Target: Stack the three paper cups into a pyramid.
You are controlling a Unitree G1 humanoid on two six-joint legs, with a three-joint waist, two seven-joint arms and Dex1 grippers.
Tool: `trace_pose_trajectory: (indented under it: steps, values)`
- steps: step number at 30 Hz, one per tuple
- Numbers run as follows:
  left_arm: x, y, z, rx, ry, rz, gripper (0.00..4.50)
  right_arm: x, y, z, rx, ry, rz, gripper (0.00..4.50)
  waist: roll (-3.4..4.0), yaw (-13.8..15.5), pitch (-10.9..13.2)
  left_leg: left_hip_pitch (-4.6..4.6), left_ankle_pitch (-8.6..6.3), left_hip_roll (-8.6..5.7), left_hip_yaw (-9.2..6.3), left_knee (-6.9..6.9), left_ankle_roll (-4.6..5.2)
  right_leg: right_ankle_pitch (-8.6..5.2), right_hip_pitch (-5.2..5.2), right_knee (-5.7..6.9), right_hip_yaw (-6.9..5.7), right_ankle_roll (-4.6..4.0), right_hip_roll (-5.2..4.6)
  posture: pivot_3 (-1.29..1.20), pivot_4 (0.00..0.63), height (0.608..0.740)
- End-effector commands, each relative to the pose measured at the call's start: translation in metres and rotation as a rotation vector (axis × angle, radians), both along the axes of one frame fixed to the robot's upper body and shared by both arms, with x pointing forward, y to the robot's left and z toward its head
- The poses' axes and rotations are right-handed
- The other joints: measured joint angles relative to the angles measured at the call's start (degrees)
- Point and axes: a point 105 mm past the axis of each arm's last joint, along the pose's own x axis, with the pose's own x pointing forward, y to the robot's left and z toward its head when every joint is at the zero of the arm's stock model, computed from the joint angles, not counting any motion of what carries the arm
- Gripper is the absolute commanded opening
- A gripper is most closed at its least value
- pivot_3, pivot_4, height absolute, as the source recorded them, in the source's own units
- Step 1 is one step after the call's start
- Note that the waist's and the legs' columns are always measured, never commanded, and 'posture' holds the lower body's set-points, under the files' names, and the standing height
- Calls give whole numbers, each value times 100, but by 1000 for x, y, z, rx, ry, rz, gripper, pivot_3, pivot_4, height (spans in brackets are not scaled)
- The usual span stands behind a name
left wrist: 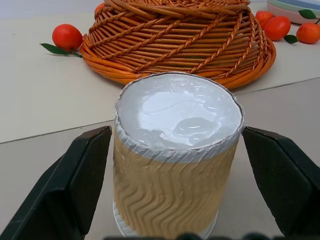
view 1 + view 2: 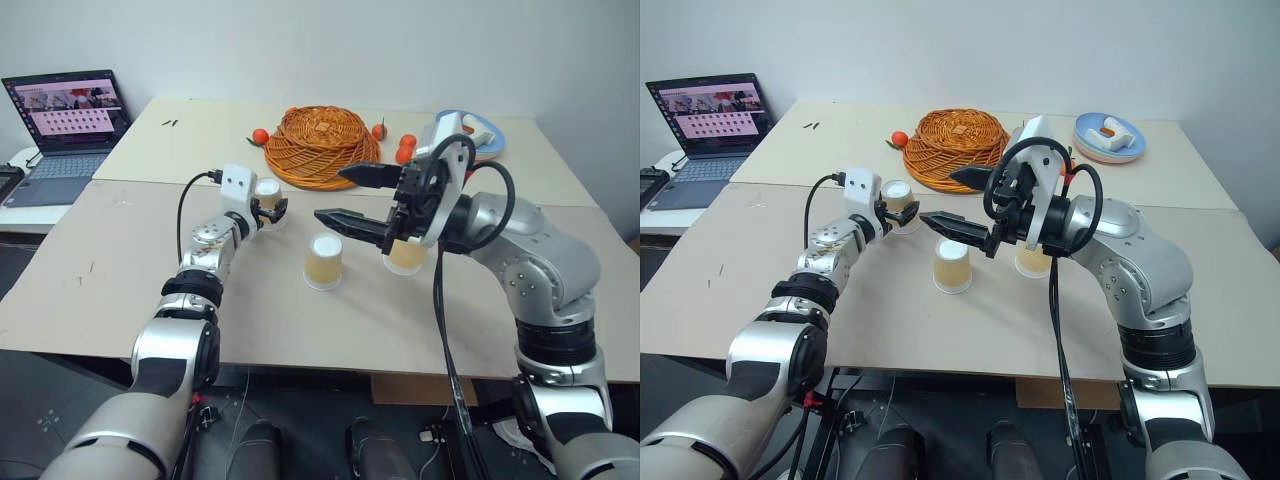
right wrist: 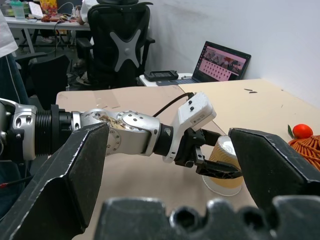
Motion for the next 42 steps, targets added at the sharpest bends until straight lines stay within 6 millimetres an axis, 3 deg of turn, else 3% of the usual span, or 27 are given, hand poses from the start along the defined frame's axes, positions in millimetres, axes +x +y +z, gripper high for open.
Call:
trace_pose_trajectory:
  steps: [1,4,5,10,14,19,23,26,29,32,42]
  values:
    - [3,-5,27,-8,-87,-18,3679,-5,-5,12,23,-61,-11,4500,0,0,0,0,0,0,0,0,0,0,-1,0,0,0,0,0,150,671]
    - [3,-5,27,-3,-90,-20,2481,-5,-5,12,24,-60,-11,4500,0,1,1,-1,0,0,0,0,0,0,-1,0,0,0,0,0,150,671]
    - [3,-5,27,-1,-91,-21,2280,-5,-5,11,25,-59,-12,4500,0,1,1,-1,0,0,0,0,0,0,-1,0,0,0,0,0,150,671]
    - [3,-4,28,7,-97,-16,2280,-4,-4,11,25,-57,-12,4500,0,0,1,-1,0,0,0,0,0,0,-1,0,0,0,0,0,150,671]
    - [-5,5,45,-16,-181,-56,2280,-4,-4,10,20,-53,-15,4500,1,-2,4,-3,0,0,0,0,0,0,-2,0,0,0,0,0,150,671]
    - [-51,33,52,10,-246,-191,2280,-3,-6,6,17,-46,-28,4500,5,-147,7,-4,0,5,0,-11,0,1,-10,2,2,-2,0,0,150,671]
    - [-107,61,29,92,-146,-298,2280,0,-9,3,11,-39,-43,4500,17,-204,21,-2,3,14,-2,-15,-4,6,-17,6,-2,-11,2,0,150,671]
    - [-139,65,15,126,-65,-384,2280,2,-11,3,15,-37,-49,4500,25,-192,37,4,4,13,0,-14,-5,5,-11,6,-4,-11,0,0,150,671]
    - [-160,52,3,157,-10,-500,2280,4,-11,3,16,-34,-49,4500,30,-108,43,5,8,13,0,-12,-4,-3,-7,2,-6,2,0,0,150,671]
    - [-158,33,-3,148,-3,-570,2280,4,-10,2,16,-33,-50,4500,31,-37,44,5,14,9,0,-9,-4,-16,0,-3,-10,22,-5,0,150,671]
    - [-112,1,-12,172,-38,-577,2280,3,-14,2,12,-39,-80,4500,30,-23,44,7,14,6,2,-10,-2,3,2,-4,-6,-9,-2,0,150,671]
